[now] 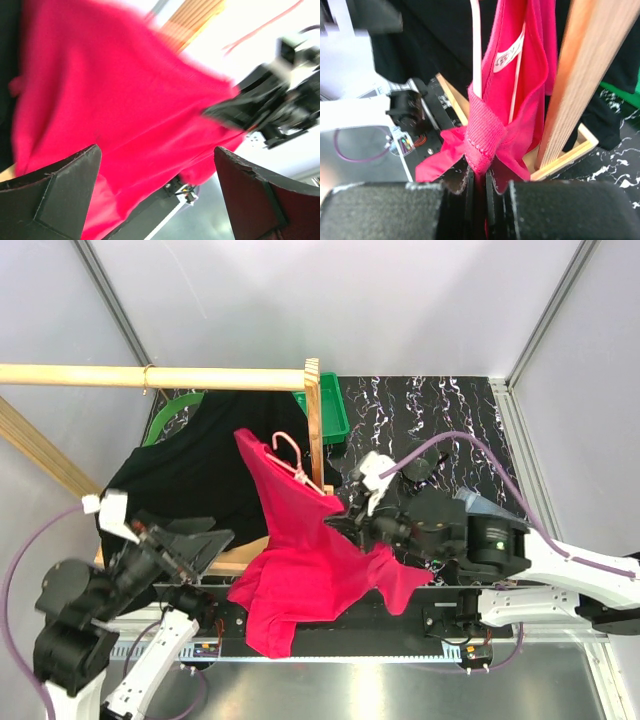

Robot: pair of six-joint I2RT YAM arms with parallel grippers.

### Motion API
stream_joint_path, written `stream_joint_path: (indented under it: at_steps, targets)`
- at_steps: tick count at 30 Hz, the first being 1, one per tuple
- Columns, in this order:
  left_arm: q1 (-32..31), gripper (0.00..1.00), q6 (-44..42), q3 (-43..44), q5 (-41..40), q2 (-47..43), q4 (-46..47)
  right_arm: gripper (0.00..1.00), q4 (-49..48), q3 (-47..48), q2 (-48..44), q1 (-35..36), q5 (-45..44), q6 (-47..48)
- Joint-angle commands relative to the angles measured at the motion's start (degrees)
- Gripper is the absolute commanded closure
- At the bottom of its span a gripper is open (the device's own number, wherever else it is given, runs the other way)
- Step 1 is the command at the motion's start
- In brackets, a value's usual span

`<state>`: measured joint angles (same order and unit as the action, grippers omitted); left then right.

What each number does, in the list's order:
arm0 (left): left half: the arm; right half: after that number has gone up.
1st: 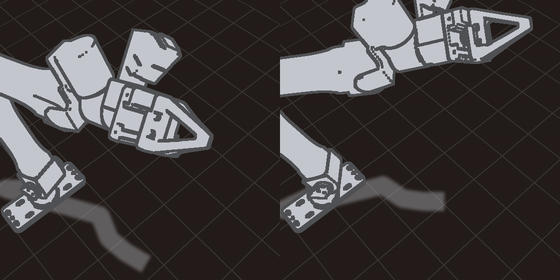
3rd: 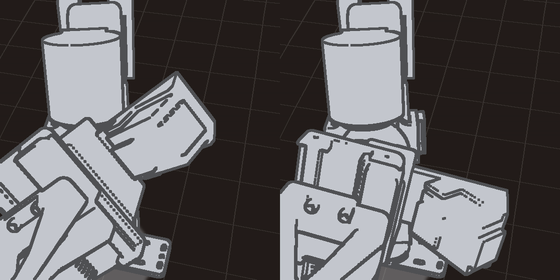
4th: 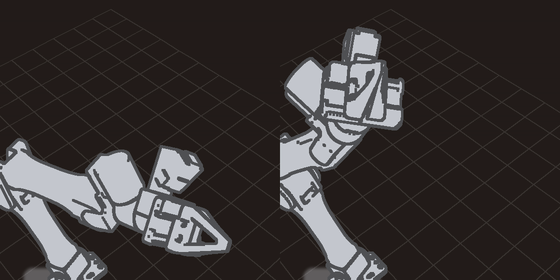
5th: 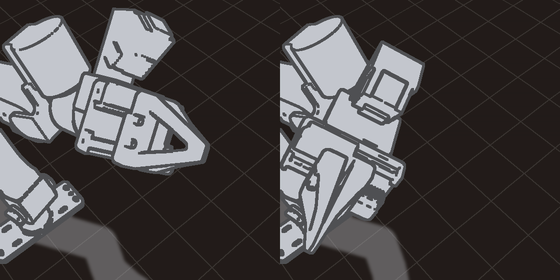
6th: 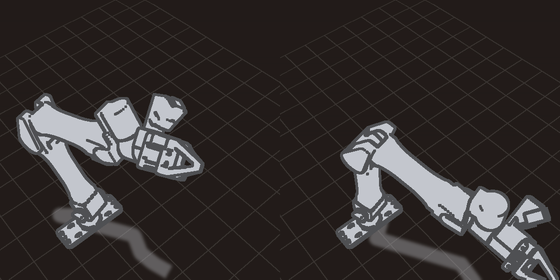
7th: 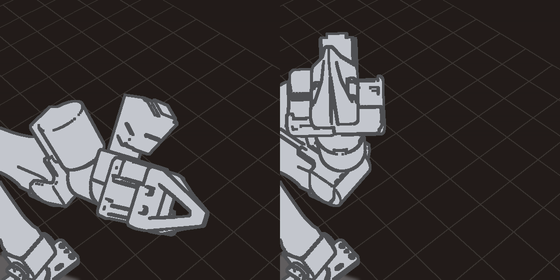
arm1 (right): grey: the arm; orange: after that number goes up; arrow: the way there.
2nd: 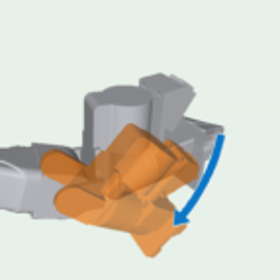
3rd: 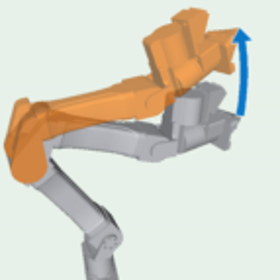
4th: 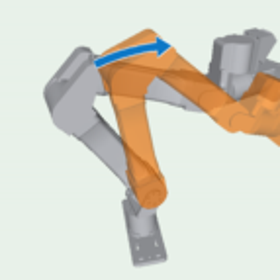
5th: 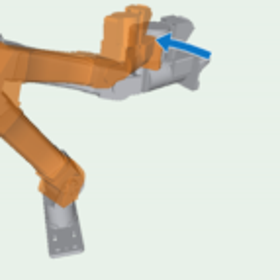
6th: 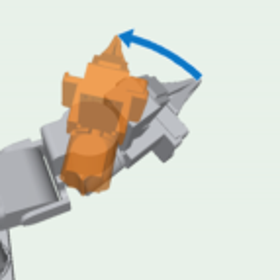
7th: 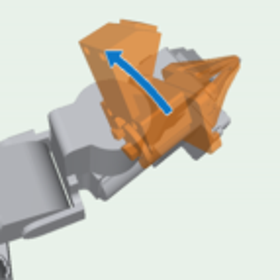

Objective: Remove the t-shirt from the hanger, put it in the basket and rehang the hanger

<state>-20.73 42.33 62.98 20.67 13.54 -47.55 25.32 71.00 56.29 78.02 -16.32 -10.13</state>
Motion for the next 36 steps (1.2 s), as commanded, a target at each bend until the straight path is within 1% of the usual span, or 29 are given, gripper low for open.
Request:
stream_joint_path:
  at_steps: [1,4,7,8,9,12,14,15,18,24,29,31,36]
  targets:
    - [0.0,0.04,1.0,1.9,5.9,7.6,14.1,1.0,-10.7,-2.8,1.2,0.3,0.6,2.0]
    - [0.0,0.06,0.3,1.7,5.1,10.2,17.5,1.0,-13.1,-4.5,2.0,-0.4,1.5,2.9]
    - [0.0,0.08,1.3,0.1,5.9,10.8,22.1,1.0,-15.2,-6.2,3.1,-4.7,6.2,2.0]
    - [0.0,0.08,1.8,-1.3,5.9,10.6,23.3,1.0,-15.4,-6.7,4.1,-6.2,10.0,1.3]
    - [0.0,0.08,2.1,-2.0,5.6,10.5,25.0,1.0,-15.7,-6.8,4.3,-8.0,11.1,0.7]
    - [0.0,0.08,2.2,-3.6,5.2,10.9,26.7,1.0,-18.6,-8.2,4.6,-8.8,13.2,0.6]
    - [0.0,0.09,3.3,-4.4,6.4,11.3,28.4,1.0,-19.2,-8.0,5.5,-9.8,15.9,-0.3]
    - [0.0,0.1,3.9,-5.7,7.1,11.7,31.3,1.0,-19.6,-7.7,5.9,-10.1,16.1,-1.0]
    - [0.0,0.13,5.9,-7.6,8.6,12.6,36.1,1.0,-20.8,-7.0,7.4,-10.1,19.4,-2.7]
    - [-0.1,0.18,4.7,-7.3,8.5,14.8,38.8,1.0,-21.9,-7.3,9.0,-10.2,20.9,-8.8]
    - [-0.1,0.22,0.0,-7.6,9.2,17.9,38.2,1.0,-21.4,-6.1,10.9,-10.1,22.3,-13.7]
    - [-0.1,0.24,-0.5,-7.8,9.5,19.5,38.1,1.0,-20.8,-5.4,11.6,-10.1,23.5,-14.6]
    - [-0.2,0.3,-2.0,-9.4,9.5,21.3,38.3,1.0,-20.0,-4.5,12.7,-10.2,22.8,-16.8]
